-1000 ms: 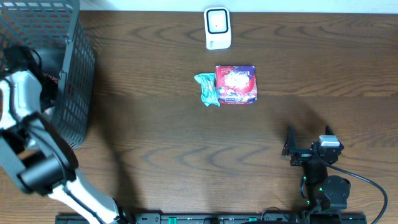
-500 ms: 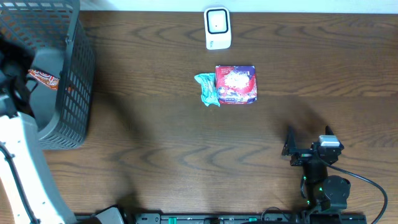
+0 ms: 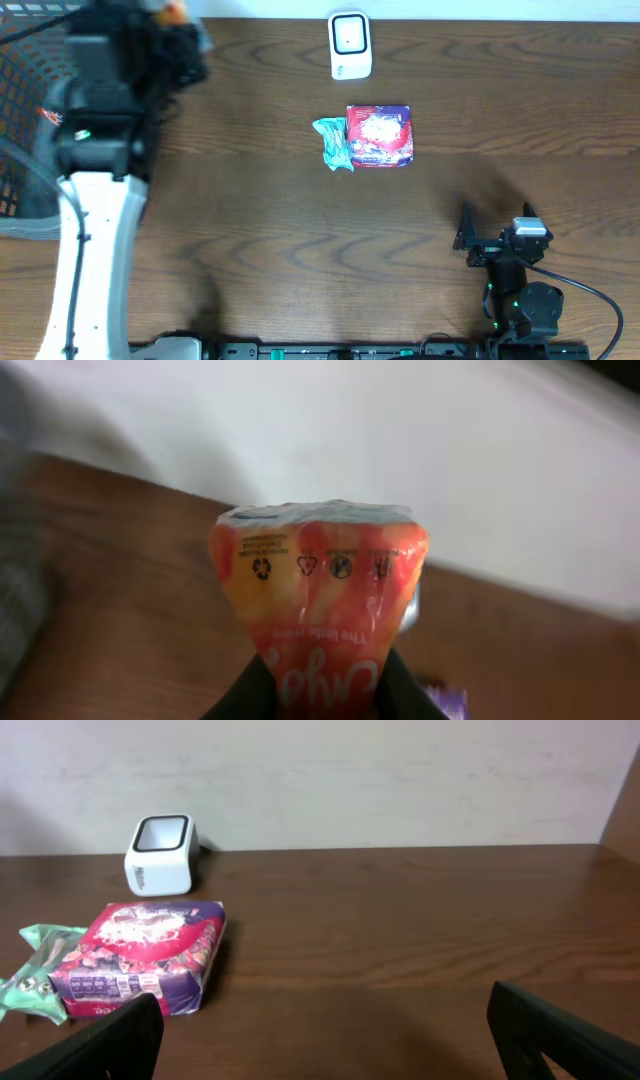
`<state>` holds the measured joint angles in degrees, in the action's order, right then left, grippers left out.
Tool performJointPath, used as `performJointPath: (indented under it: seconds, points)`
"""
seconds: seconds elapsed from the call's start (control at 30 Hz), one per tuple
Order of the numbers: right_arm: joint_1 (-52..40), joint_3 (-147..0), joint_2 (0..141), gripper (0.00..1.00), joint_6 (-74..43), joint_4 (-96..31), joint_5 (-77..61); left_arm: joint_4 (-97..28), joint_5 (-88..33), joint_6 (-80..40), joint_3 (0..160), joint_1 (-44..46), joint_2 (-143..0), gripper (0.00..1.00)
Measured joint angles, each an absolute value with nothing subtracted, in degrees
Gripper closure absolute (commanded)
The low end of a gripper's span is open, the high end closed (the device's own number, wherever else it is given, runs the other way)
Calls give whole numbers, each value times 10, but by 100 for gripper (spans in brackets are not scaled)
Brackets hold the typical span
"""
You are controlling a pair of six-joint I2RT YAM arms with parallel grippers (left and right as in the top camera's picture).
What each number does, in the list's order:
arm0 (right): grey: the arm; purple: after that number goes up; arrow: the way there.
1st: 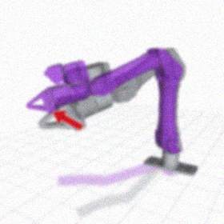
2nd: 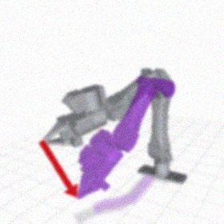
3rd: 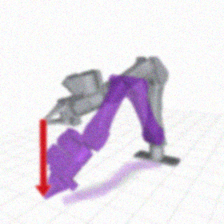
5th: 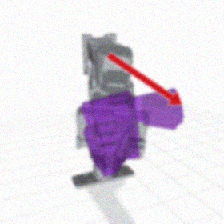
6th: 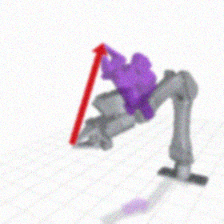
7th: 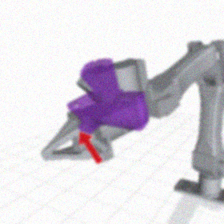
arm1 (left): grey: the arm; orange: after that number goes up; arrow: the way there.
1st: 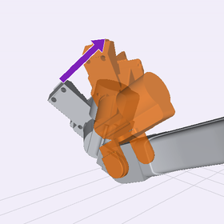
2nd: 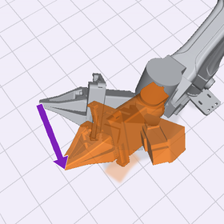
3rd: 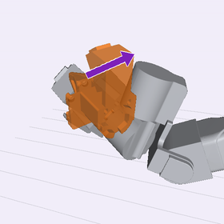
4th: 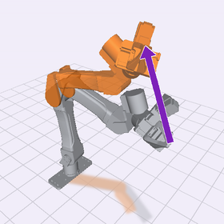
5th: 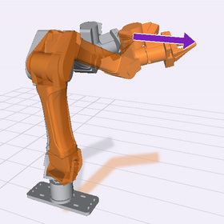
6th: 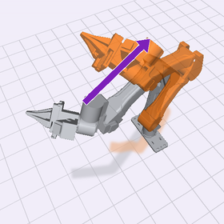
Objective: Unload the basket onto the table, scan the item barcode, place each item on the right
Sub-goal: 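Lift the orange pack out and carry it toward the scanner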
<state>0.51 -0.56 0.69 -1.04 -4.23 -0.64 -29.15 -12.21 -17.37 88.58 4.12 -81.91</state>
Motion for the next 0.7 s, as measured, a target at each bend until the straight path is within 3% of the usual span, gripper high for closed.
performJointPath:
  seconds: [0.33,0.7]
  points:
    - [5,-6,7,1,-10,-43,-6,-322,-124,-76,886,147,-973,93]
    - [5,-6,7,1,-10,-43,-6,-366,-124,-59,886,165,-1114,92]
